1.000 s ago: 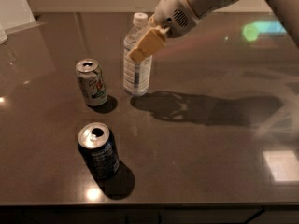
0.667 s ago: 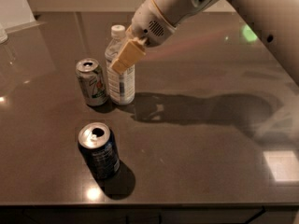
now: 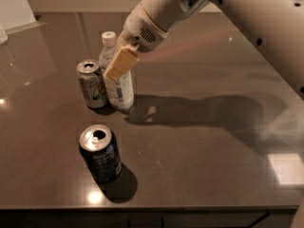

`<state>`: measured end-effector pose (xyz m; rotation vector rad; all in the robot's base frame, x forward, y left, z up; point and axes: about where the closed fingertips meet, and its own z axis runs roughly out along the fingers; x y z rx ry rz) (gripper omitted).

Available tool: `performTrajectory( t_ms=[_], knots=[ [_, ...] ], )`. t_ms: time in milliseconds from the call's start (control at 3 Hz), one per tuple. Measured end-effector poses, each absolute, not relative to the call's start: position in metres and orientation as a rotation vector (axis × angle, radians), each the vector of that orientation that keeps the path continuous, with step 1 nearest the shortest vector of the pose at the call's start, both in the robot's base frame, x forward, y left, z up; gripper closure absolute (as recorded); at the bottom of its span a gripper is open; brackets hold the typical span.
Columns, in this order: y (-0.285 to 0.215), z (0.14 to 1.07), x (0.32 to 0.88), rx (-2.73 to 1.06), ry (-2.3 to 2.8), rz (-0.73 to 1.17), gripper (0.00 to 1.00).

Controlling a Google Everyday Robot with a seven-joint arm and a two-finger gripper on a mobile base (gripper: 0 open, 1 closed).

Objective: Move blue plastic bottle near 7up can

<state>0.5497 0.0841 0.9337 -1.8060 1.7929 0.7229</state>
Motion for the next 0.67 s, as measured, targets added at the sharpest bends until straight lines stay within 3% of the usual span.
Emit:
performTrajectory(
  t_ms=[667],
  knots=[
    [0.0867, 0.9331, 0.5489, -1.811, 1.790, 0.726, 0.00]
  ],
)
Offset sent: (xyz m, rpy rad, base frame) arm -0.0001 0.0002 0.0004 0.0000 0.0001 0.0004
